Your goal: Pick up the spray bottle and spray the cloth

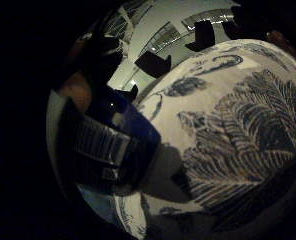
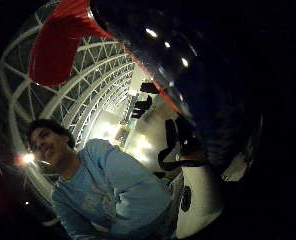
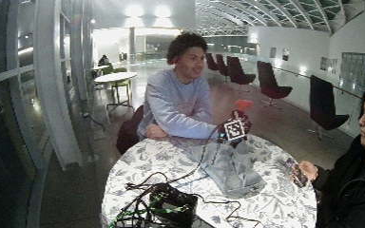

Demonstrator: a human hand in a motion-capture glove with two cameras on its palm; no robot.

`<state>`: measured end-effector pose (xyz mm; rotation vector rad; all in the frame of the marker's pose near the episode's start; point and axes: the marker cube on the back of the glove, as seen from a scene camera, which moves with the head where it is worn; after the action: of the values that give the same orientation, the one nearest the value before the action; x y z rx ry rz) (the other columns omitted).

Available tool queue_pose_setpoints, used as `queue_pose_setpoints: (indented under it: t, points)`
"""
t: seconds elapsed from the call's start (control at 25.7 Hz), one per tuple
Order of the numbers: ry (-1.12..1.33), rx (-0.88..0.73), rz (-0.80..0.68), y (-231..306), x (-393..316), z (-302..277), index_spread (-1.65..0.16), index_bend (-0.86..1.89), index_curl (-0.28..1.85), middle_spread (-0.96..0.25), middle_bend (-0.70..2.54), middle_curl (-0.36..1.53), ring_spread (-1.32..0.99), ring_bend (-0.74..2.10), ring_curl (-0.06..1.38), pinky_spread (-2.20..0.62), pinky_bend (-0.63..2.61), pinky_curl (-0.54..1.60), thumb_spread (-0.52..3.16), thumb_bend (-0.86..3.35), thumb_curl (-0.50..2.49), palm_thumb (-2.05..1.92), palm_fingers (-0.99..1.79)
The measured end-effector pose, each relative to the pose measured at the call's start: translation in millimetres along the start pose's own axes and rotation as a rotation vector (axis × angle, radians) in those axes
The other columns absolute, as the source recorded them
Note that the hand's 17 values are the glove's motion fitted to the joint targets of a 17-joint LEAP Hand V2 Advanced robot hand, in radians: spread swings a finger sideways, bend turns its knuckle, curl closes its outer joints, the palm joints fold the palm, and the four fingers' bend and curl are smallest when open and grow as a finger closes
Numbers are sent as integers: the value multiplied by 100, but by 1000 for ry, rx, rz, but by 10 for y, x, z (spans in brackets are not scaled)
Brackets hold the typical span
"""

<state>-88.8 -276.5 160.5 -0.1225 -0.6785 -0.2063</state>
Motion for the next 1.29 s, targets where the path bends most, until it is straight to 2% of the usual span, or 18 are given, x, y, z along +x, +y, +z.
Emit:
queue_pose_setpoints:
  t: [0.08,0.16,0.39,0.7,0.94,1.29]
  points:
    - [-49,43,-5,24,-152,-90,-30,3,24,-5,27,49,-1,41,38,15,25,34,94,-5,60,79,43]
    - [-53,71,-13,102,-303,-255,-32,2,23,-3,27,49,-1,41,39,14,29,36,94,-6,58,77,35]
    - [233,82,34,702,-578,-1064,-35,9,20,-3,31,47,1,41,35,14,25,32,96,-3,53,75,42]
    - [567,126,155,1939,-672,-1771,-36,15,22,-3,33,45,2,40,34,16,19,31,100,-3,49,75,49]
    - [709,156,181,2675,-604,-1924,-35,17,25,-3,32,44,3,40,34,17,16,30,102,-2,47,75,53]
    - [792,105,152,2963,-629,-1765,-34,18,29,-4,31,43,2,37,33,20,16,29,104,-2,45,77,58]
